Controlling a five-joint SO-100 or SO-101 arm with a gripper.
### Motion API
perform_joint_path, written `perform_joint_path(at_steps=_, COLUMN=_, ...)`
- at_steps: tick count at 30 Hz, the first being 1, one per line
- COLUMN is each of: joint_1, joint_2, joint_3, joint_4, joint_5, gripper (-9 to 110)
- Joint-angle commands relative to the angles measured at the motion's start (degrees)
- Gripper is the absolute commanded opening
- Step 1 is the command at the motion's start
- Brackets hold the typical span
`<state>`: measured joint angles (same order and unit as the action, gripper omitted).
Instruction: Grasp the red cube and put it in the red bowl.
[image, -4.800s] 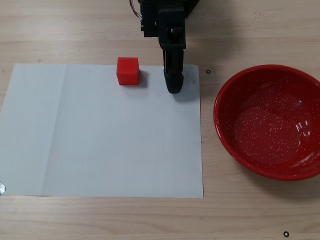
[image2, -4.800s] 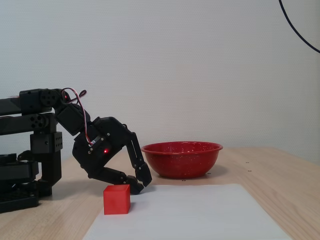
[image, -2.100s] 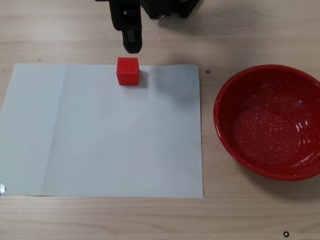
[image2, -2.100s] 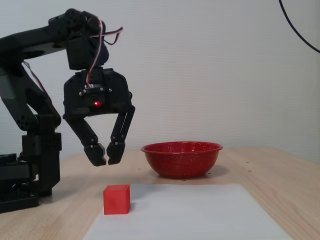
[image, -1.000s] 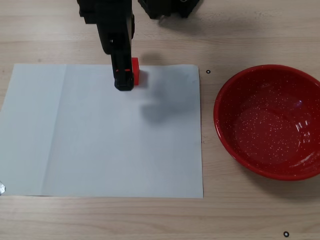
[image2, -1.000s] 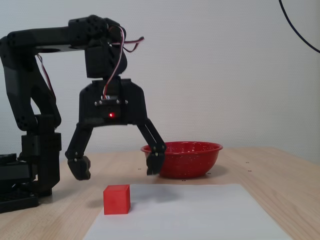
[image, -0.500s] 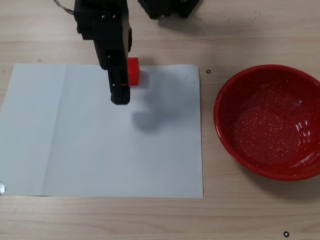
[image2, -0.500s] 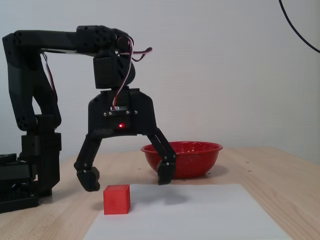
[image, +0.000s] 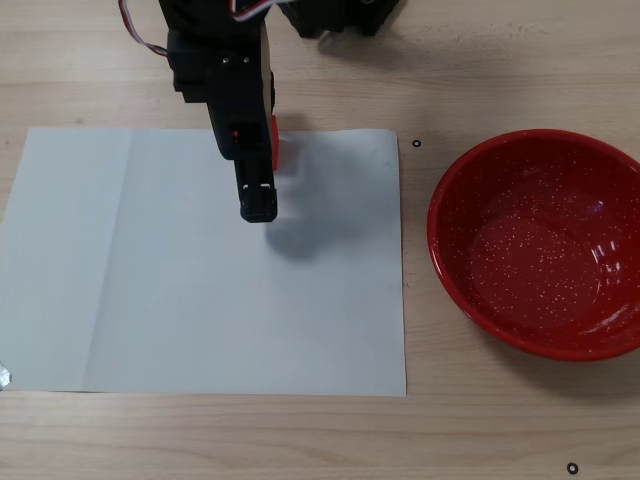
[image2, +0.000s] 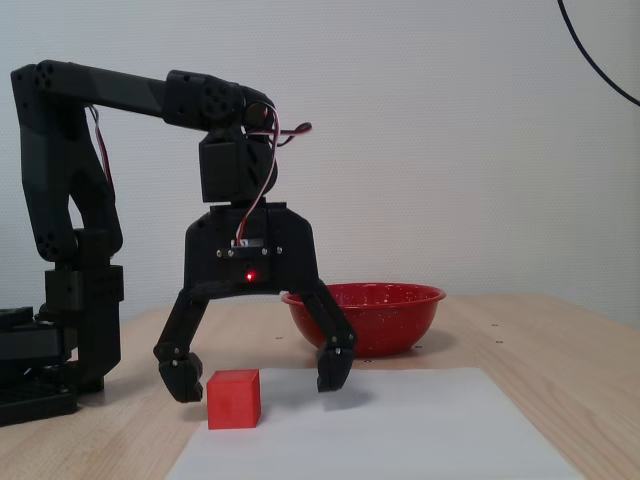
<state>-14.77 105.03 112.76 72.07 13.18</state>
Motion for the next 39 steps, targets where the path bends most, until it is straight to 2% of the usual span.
perform_joint_path(at_steps=1, joint_1=0.53, joint_2=1.14, joint_3=-1.58, joint_4=-1.41, joint_5=-0.79, gripper=62)
perform_joint_path(at_steps=27, joint_1=-0.44, joint_2=-0.88, joint_3=-1.58, joint_4=-4.92, joint_5=-2.55, gripper=58)
perform_joint_path(at_steps=39, joint_1=-0.88, joint_2=-0.88, joint_3=-2.20, joint_4=-2.72, joint_5=-2.81, gripper=46)
